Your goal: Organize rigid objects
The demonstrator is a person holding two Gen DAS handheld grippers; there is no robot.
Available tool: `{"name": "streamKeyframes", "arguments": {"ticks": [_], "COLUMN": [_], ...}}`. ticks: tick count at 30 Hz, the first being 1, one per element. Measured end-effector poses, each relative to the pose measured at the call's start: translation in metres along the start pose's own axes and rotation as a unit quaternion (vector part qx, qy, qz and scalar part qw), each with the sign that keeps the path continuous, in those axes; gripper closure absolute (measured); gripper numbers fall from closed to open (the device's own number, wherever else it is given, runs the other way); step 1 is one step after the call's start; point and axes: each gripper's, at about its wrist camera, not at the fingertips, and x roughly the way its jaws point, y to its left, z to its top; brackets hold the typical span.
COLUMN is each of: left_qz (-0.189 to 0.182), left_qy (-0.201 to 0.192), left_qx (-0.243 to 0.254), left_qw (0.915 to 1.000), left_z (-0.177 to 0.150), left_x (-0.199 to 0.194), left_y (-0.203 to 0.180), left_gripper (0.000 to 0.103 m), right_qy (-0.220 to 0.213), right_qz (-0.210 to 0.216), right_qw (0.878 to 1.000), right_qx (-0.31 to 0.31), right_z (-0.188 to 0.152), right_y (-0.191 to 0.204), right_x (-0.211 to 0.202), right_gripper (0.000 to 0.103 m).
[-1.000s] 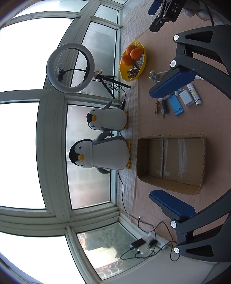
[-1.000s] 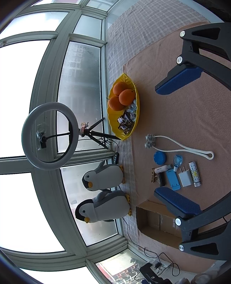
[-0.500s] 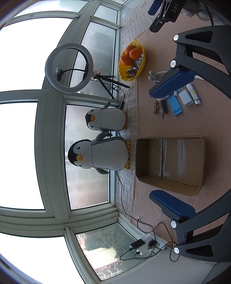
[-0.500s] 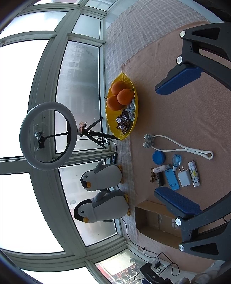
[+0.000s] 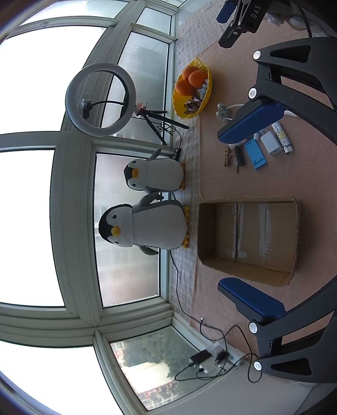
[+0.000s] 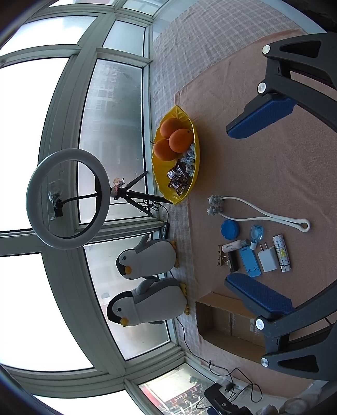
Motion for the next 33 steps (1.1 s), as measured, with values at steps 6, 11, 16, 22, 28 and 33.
{"name": "streamKeyframes", "arguments": {"ticks": [6,11,16,22,28,33], "left_qz": [0.0,-0.001,-0.001,0.0,0.004,0.021], "left_qy": [0.0,0.001,0.001,0.002,0.008,0.025], "left_qx": [0.0,0.001,0.0,0.001,0.0,-0.011], "left_qw": [1.0,1.0,1.0,1.0,1.0,0.9994], "left_z": [0.0,-0.001,-0.001,-0.001,-0.004,-0.007], "left_x": [0.0,0.0,0.0,0.001,0.008,0.021], "left_y": [0.0,0.0,0.0,0.0,0.005,0.023], "left_gripper": [0.0,0.0,0.0,0.0,0.0,0.0], "right_qy": [0.002,0.003,0.004,0.008,0.012,0.018], "right_qz": [0.0,0.002,0.002,0.003,0.002,0.002], "right_qw": [1.0,1.0,1.0,1.0,1.0,1.0], "right_qx": [0.0,0.001,0.002,0.002,0.003,0.005], "right_z": [-0.001,-0.001,-0.001,-0.001,-0.001,-0.003], "right_y": [0.0,0.0,0.0,0.001,0.0,-0.002], "right_x": [0.0,0.001,0.001,0.003,0.006,0.011], "right_gripper": [0.0,0.0,0.0,0.0,0.0,0.0]}}
